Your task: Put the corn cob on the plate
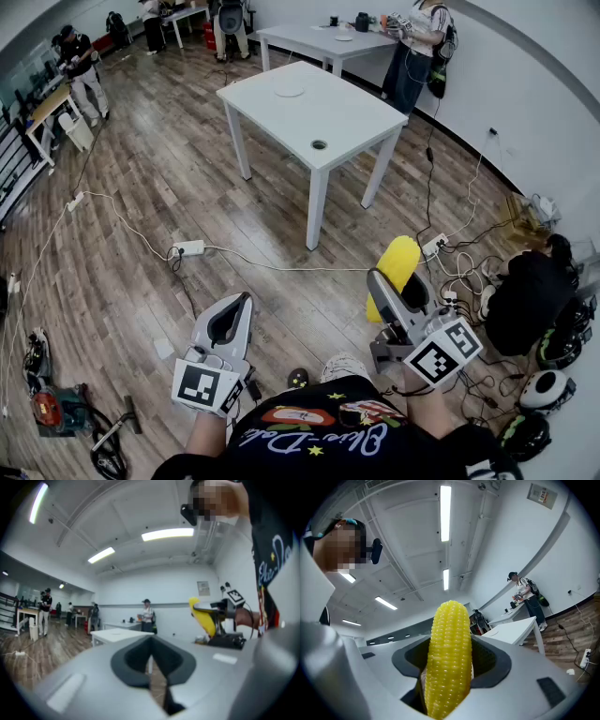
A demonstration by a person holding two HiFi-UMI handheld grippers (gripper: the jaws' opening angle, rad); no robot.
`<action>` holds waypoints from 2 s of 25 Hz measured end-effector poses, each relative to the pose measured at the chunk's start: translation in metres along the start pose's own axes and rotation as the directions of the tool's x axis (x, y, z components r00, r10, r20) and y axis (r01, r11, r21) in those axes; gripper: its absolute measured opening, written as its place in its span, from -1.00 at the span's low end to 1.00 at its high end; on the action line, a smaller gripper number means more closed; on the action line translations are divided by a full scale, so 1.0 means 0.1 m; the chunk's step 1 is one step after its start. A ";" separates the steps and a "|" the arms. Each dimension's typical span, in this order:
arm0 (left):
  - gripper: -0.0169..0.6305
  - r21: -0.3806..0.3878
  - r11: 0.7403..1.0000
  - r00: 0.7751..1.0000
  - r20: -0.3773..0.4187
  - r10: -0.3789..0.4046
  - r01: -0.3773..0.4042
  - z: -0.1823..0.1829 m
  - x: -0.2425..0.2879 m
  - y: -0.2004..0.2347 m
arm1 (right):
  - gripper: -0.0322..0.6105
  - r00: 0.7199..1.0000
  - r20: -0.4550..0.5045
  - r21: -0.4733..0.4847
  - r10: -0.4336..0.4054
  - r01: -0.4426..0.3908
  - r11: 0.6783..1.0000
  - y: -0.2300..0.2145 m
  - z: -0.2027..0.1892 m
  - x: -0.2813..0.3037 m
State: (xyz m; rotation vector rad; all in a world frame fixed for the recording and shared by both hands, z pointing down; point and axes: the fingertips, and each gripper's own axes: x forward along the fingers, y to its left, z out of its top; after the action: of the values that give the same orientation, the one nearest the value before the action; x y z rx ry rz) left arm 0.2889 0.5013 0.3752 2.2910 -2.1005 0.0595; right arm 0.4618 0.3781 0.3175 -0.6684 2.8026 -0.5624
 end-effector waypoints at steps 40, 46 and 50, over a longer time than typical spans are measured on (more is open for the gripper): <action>-0.96 -0.059 0.984 0.985 -0.055 0.164 -0.167 -0.09 3.39 2.26 | -0.16 0.995 -0.064 0.056 0.081 -0.077 0.995 -2.57 0.53 3.40; -0.96 -0.020 1.000 0.999 -0.031 0.018 -0.018 0.03 4.08 3.14 | -0.16 1.000 -0.013 0.013 -0.008 0.008 1.000 -2.59 0.52 4.27; -0.96 -0.052 0.996 0.998 0.003 -0.069 0.069 0.19 4.41 3.93 | -0.16 0.994 0.041 0.016 -0.103 0.102 0.995 -2.52 0.46 4.90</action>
State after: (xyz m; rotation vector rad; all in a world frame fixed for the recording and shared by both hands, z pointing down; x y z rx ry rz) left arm -0.0646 0.0277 0.3783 2.3320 -1.9966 0.0013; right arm 0.1440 -0.0738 0.3258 -0.8152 2.7359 -0.5784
